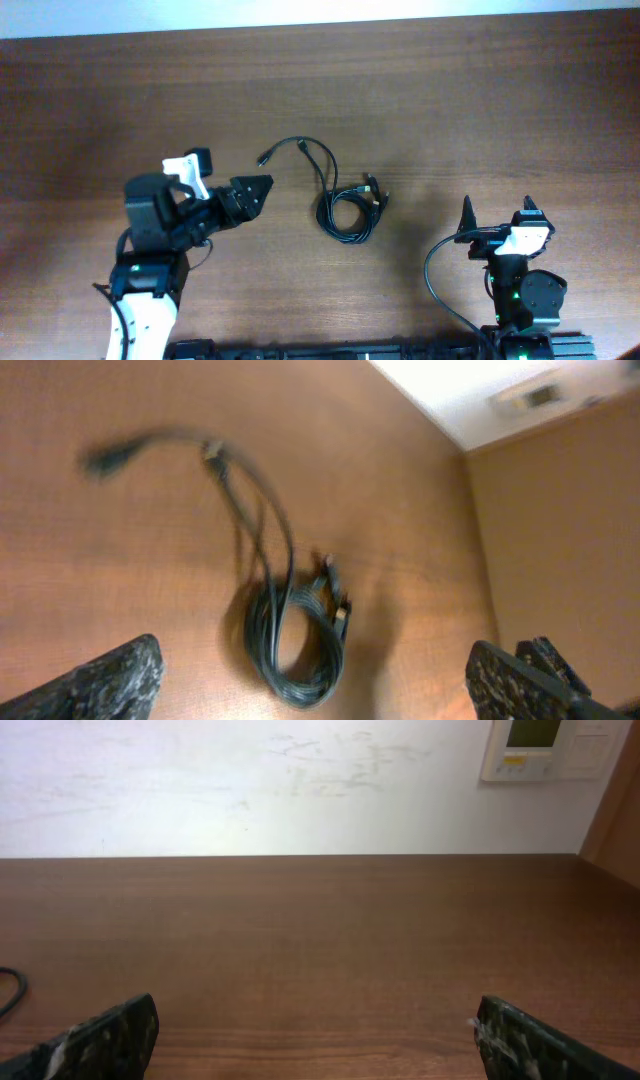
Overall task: Untangle cables
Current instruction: 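Move the left gripper forward to the black cable bundle, then close the left gripper on the coiled black cables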
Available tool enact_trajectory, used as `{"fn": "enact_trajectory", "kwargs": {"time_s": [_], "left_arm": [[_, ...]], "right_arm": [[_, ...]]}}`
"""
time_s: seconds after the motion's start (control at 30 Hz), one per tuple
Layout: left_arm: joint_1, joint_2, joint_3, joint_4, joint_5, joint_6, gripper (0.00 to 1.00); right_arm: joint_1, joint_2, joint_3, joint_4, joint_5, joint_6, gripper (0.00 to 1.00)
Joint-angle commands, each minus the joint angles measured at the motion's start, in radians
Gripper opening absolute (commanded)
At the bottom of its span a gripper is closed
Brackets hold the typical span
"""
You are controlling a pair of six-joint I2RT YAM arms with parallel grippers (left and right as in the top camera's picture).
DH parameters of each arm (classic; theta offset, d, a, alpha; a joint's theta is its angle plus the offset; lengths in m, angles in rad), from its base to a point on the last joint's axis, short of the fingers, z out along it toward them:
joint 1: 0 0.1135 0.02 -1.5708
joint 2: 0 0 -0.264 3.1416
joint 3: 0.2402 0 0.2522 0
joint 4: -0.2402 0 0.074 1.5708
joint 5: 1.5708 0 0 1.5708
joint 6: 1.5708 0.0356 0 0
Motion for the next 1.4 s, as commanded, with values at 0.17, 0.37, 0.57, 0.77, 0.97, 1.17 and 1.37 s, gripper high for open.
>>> {"fn": "enact_trajectory", "kwargs": {"time_s": [0.17,0.37,0.57,0.77,0.97,1.17,1.37], "left_arm": [[-0.244,0.047,0.014,-0.106,-0.33,-0.154,0.49],[-0.383,0.12,0.014,-0.081,-0.404,-0.24,0.34],[-0.478,0.251,0.014,0.071,-0.404,-0.252,0.36],[-0.533,0.433,0.014,0.181,-0.4,-0.385,0.36],[-0.553,0.519,0.014,0.209,-0.401,-0.387,0.38],[-0.553,0.546,0.014,0.224,-0.422,-0.387,0.38],[-0.586,0.585,0.014,0.229,-0.447,-0.387,0.27]], "right_arm": [[0.001,-0.009,-0.006,-0.005,0.012,0.004,0.99],[0.001,-0.009,-0.006,-0.005,0.012,0.004,0.99],[0.001,-0.009,-0.006,-0.004,0.012,0.004,0.99],[0.001,-0.009,-0.006,-0.005,0.012,0.004,0.99],[0.001,-0.009,-0.006,-0.004,0.012,0.004,0.99],[0.001,-0.009,-0.006,-0.005,0.012,0.004,0.99],[0.001,-0.009,-0.006,-0.004,0.012,0.004,0.99]]}}
